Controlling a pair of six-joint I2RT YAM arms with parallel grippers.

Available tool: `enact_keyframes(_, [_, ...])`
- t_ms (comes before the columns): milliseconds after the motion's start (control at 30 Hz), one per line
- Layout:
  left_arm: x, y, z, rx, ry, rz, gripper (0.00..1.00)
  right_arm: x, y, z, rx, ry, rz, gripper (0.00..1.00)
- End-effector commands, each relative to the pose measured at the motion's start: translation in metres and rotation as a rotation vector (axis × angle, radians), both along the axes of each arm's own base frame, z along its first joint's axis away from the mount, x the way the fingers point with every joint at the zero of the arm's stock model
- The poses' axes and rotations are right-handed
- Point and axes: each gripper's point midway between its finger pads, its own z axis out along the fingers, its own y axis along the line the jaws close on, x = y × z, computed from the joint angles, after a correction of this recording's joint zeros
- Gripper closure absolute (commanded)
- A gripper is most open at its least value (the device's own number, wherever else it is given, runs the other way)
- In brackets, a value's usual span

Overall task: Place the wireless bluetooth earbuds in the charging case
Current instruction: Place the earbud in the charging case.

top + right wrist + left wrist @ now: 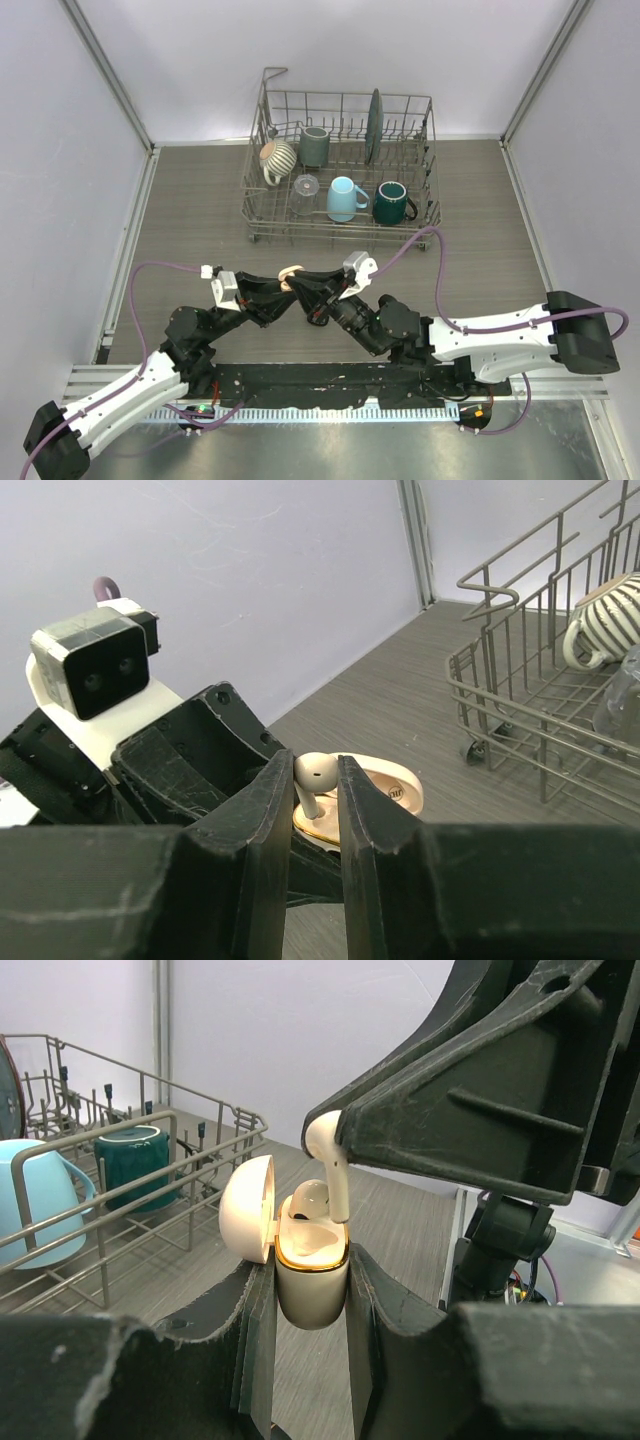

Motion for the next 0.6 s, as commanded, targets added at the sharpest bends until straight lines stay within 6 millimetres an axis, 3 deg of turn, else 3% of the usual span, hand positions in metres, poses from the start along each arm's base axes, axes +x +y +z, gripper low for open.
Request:
enact_keyframes(0, [-0.006,0.004,0.036,-0.071,-0.095,-0.004,1.0,0.004,-0.002,0.019,0.032,-0.011,-0.054,0.99])
enact_keyframes(567, [-0.006,0.003,0.037,-0.073,-0.09,-0.008,1.0,0.005,0.003,0.009,-0.001,-0.01,-0.071,0.99])
